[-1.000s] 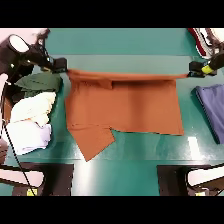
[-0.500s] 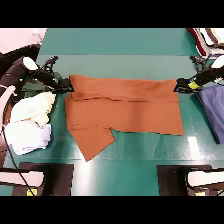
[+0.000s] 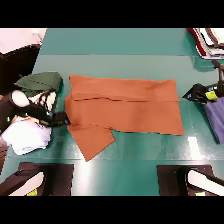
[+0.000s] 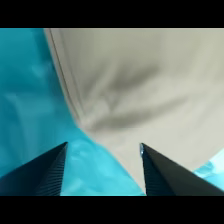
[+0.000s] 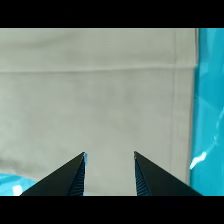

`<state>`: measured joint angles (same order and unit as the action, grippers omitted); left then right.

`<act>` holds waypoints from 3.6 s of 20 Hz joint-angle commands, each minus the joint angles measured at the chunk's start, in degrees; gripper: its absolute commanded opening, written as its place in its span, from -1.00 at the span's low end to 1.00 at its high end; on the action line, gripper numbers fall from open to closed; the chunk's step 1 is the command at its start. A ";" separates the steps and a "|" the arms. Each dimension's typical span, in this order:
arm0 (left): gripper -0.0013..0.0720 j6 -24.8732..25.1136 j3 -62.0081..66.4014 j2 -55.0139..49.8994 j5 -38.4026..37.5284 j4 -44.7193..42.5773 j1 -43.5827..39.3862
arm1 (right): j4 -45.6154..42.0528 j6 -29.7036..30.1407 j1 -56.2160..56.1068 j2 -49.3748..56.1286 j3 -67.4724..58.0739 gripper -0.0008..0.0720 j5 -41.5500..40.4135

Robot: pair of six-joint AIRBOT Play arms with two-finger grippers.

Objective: Fold the shirts.

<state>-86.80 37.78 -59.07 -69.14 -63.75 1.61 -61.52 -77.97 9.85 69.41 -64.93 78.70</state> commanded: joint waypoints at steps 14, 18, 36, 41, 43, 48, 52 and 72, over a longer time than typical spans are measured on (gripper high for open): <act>-0.90 7.93 -11.63 5.01 5.90 15.74 0.04 | 0.04 1.05 7.85 -5.95 11.04 -0.01 4.57; -0.90 7.74 -9.14 9.57 5.09 14.91 0.04 | -3.41 1.03 18.32 -5.70 23.98 0.54 3.91; -0.91 1.16 -5.75 16.13 -7.48 4.07 0.04 | -8.94 -0.17 5.01 -9.33 24.26 -0.94 -2.32; -0.91 -5.49 -4.92 29.24 -22.95 5.88 0.04 | -15.54 -0.24 5.05 -24.17 23.82 -0.94 9.62; -0.91 -6.82 -2.97 28.94 -21.64 5.33 0.04 | -15.17 -1.11 4.17 -27.02 23.82 -0.94 9.42; -0.91 -0.66 4.24 15.50 -6.05 3.96 0.04 | -14.62 -2.62 -2.84 -18.49 19.10 -0.94 0.70; -0.90 4.09 13.11 -2.84 2.64 4.20 0.04 | -14.51 -2.69 -7.96 -2.60 6.29 -0.94 -5.27; -0.90 4.76 31.63 -20.52 3.80 9.57 -2.97 | 6.23 8.68 11.15 21.86 -9.20 0.55 5.70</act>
<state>-82.59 68.73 -79.55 -64.07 -56.16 0.49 -56.88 -72.16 15.55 90.91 -77.28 82.06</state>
